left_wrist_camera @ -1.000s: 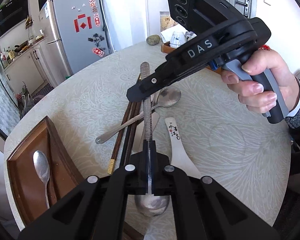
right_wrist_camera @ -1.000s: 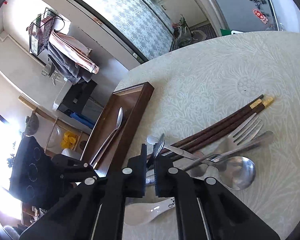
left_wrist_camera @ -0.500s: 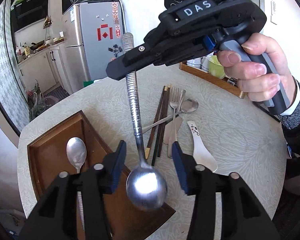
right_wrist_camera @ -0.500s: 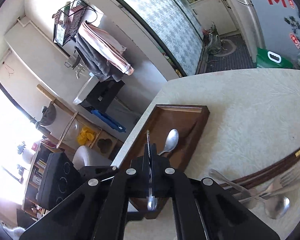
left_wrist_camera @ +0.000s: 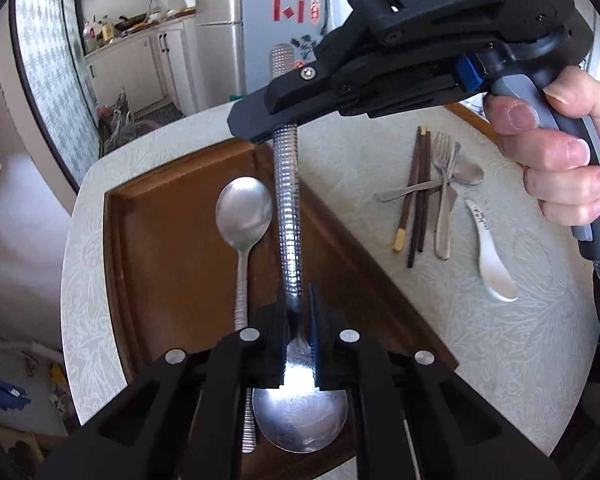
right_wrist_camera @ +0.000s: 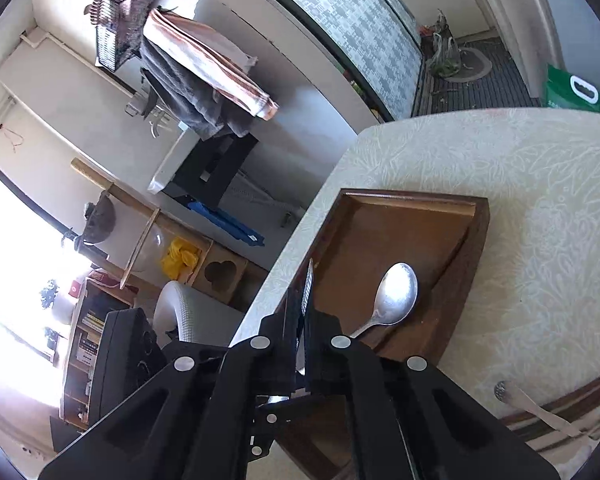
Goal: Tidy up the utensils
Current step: 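Grasp a long steel spoon with the left tool and lay it in the tray, then move the left tool back to the pile and grasp the white ceramic spoon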
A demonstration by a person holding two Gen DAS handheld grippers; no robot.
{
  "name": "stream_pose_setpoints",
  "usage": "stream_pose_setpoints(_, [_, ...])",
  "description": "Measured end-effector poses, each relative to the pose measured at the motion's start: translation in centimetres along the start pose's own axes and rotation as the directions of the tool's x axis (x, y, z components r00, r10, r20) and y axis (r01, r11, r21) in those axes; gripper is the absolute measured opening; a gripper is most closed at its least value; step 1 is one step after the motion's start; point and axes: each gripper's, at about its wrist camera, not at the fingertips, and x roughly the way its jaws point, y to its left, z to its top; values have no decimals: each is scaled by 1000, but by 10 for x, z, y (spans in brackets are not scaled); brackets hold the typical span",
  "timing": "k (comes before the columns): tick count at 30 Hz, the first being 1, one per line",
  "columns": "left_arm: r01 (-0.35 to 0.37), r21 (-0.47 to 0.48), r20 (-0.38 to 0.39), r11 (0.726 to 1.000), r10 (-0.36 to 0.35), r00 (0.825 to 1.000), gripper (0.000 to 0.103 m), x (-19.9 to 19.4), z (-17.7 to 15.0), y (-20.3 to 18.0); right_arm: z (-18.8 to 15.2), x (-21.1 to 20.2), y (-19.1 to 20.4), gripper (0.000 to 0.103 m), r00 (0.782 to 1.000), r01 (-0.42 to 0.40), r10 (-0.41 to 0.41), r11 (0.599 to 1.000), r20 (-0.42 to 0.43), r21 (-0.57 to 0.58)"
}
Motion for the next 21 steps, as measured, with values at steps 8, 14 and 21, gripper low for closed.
stream_pose_setpoints(8, [-17, -62, -28, 998, 15, 999, 9, 3, -2, 17, -6, 29, -26, 61, 995, 69, -63, 995, -81, 70])
stream_pose_setpoints(14, [-47, -39, -6, 998, 47, 999, 12, -5, -5, 8, -11, -24, -29, 72, 993, 116, -115, 993, -25, 32])
stream_pose_setpoints(21, [-72, 10, 94, 997, 71, 993, 52, -41, 3, -4, -42, -110, -64, 73, 968, 242, -245, 969, 50, 55])
